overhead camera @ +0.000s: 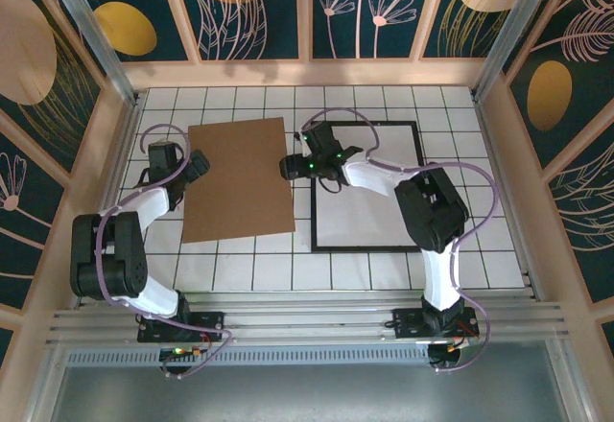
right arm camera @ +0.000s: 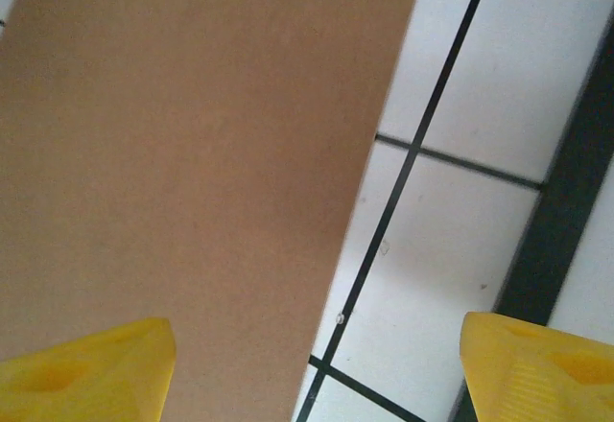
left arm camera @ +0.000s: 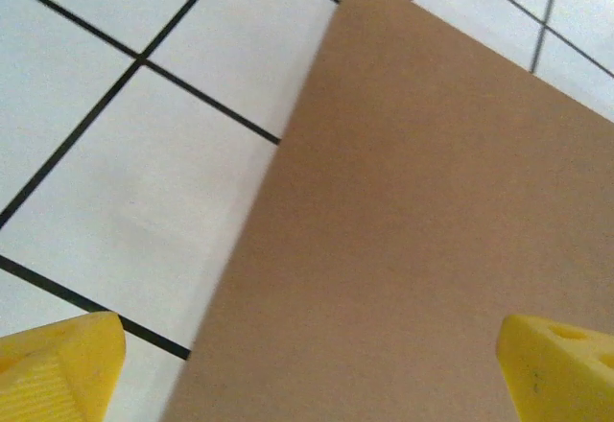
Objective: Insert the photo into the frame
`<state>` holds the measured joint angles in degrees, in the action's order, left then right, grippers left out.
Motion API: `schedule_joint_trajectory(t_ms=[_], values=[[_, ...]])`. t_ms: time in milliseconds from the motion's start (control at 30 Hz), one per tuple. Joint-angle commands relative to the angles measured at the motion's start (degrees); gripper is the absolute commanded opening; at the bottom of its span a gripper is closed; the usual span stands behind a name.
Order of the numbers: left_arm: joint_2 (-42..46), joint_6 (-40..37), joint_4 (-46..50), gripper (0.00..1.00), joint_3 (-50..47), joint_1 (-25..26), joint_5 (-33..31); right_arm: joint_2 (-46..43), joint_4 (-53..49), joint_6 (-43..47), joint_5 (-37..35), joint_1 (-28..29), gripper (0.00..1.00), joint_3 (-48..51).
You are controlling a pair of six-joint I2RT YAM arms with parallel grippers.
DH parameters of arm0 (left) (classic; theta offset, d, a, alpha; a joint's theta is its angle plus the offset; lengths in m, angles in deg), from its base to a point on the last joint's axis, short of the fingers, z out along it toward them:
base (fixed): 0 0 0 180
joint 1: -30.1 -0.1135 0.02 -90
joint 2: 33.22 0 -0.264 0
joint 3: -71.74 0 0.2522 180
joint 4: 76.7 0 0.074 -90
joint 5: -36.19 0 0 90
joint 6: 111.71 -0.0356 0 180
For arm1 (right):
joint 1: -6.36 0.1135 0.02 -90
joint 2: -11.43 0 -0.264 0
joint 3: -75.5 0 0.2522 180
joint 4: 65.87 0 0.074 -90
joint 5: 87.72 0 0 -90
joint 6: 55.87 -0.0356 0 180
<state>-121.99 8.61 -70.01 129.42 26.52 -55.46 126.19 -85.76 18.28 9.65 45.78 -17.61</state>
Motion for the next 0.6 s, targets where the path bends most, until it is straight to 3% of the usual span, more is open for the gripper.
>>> schedule_joint_trajectory(t_ms=[0, 233, 367, 567], values=[[-2.27, -0.13, 0.13, 0.99, 1.43, -0.39, 1.27, 2.68, 2.74, -3.51, 1.24, 2.12, 0.78, -2.04], [-7.31, -3.39, 3.57, 0.97, 5.11, -1.17, 3.71, 7.36, 2.08, -5.95, -3.15, 4.79, 0.84, -7.11], [-8.59, -5.29, 5.78, 0.97, 6.83, -1.39, 1.93, 10.61, -1.02, -7.23, -6.27, 4.78, 0.86, -11.74], [-12.82, -8.65, 7.55, 0.94, 9.64, -1.70, 6.10, 13.96, -2.58, -7.95, -8.54, 4.70, 0.86, -15.21]])
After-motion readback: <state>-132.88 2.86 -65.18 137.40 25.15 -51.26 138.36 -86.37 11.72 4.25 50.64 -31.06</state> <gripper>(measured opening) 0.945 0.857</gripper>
